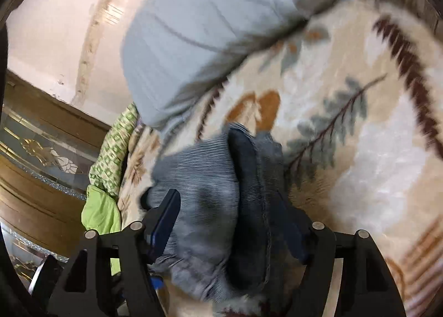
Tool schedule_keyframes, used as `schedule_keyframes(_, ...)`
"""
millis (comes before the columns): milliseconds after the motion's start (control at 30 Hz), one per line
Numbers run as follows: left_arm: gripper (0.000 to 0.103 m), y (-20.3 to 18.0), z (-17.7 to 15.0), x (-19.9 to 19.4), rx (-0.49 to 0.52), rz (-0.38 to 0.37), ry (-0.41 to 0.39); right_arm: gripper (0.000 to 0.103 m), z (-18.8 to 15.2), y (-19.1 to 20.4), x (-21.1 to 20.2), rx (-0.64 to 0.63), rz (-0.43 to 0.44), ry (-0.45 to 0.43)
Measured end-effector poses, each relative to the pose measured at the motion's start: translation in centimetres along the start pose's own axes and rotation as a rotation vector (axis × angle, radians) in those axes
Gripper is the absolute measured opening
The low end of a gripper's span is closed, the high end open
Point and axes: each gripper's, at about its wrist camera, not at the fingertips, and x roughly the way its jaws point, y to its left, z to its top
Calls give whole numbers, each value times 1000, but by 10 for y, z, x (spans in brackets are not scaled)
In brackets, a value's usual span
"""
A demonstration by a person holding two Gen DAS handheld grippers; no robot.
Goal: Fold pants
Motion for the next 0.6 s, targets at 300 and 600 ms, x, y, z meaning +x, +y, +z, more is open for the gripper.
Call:
schedule_keyframes(300, 60, 104, -23, -29, -351, 152, -56, 43, -61, 20, -5, -69, -98, 57)
schedule_keyframes(600, 59, 108, -32, -16, -324, 207, -15, 28, -67, 16, 17, -75, -150, 116)
